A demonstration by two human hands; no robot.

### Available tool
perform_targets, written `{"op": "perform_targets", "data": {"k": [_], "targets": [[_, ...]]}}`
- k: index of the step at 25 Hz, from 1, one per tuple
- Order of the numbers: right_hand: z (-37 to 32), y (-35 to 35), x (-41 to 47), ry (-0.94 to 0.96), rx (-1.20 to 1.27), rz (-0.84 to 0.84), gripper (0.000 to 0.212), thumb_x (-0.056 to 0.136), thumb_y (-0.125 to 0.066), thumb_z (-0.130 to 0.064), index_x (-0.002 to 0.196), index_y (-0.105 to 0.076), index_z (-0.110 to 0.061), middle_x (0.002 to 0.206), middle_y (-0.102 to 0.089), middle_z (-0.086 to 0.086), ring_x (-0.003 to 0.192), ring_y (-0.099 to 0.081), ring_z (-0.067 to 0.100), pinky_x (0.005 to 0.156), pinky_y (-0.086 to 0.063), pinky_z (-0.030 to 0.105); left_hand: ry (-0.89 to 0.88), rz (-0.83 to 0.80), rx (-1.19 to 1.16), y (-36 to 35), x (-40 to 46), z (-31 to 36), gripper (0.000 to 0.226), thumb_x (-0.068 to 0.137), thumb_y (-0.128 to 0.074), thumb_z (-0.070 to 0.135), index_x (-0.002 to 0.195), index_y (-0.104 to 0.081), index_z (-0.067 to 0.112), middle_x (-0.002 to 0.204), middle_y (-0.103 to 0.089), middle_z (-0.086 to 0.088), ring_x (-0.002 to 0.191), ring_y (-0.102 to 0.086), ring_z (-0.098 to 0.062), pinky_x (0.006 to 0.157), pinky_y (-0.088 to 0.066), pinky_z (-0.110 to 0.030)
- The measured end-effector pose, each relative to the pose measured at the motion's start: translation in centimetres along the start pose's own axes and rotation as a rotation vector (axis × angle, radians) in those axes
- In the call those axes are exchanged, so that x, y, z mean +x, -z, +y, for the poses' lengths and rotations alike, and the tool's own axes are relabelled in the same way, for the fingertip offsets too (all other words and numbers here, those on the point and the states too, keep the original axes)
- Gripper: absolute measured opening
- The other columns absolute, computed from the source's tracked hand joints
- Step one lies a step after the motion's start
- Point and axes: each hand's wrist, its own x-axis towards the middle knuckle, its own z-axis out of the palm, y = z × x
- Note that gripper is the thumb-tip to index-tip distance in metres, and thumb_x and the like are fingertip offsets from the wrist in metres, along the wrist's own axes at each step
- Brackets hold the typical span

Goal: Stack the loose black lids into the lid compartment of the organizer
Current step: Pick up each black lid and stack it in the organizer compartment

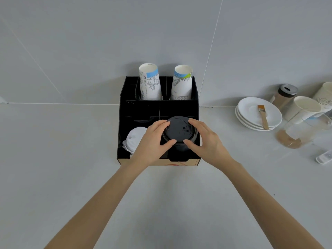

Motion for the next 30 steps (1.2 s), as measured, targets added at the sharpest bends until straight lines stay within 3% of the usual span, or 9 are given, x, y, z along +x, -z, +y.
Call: {"op": "perform_targets", "data": {"k": [8, 19, 25, 30], "targets": [[1.7, -0.1, 1.8, -0.026, -0.025, -0.024, 0.055, 0.084, -0.059, -0.018, 0.133, -0.032, -0.013, 0.144, -0.037, 0.005, 0.131, -0.035, 0.018, 0.102, -0.024, 0.019, 0.032, -0.033, -0.008, -1.5, 2.2, -0.8, 0.055, 0.084, -0.059, 0.024, 0.132, -0.034, 0.012, 0.141, -0.037, -0.004, 0.13, -0.033, -0.019, 0.103, -0.023, -0.021], [2.7, -0.9, 1.5, -0.077, 0.022, -0.009, 0.055, 0.085, -0.057, -0.017, 0.134, -0.031, -0.011, 0.144, -0.036, 0.005, 0.131, -0.036, 0.017, 0.098, -0.022, 0.009, 0.03, -0.053, -0.025, -2.7, 2.5, -1.2, 0.055, 0.085, -0.058, 0.025, 0.132, -0.034, 0.013, 0.143, -0.036, -0.004, 0.131, -0.032, -0.018, 0.101, -0.023, -0.02], [2.7, -1.4, 1.1, -0.081, 0.032, 0.009, 0.056, 0.086, -0.055, -0.017, 0.135, -0.028, -0.012, 0.147, -0.032, 0.005, 0.133, -0.033, 0.017, 0.104, -0.024, 0.018, 0.019, -0.054, -0.023, -2.7, 2.3, -1.4, 0.054, 0.085, -0.058, 0.026, 0.132, -0.034, 0.014, 0.143, -0.036, -0.004, 0.131, -0.033, -0.018, 0.1, -0.024, -0.02], [2.5, -1.7, 0.6, -0.093, 0.038, 0.011, 0.055, 0.087, -0.054, -0.017, 0.136, -0.027, -0.013, 0.148, -0.031, 0.006, 0.135, -0.031, 0.019, 0.11, -0.029, 0.032, 0.033, -0.085, -0.019, -2.5, 2.0, -1.1, 0.055, 0.085, -0.057, 0.026, 0.133, -0.033, 0.014, 0.144, -0.034, -0.005, 0.132, -0.032, -0.019, 0.105, -0.028, -0.026]]}}
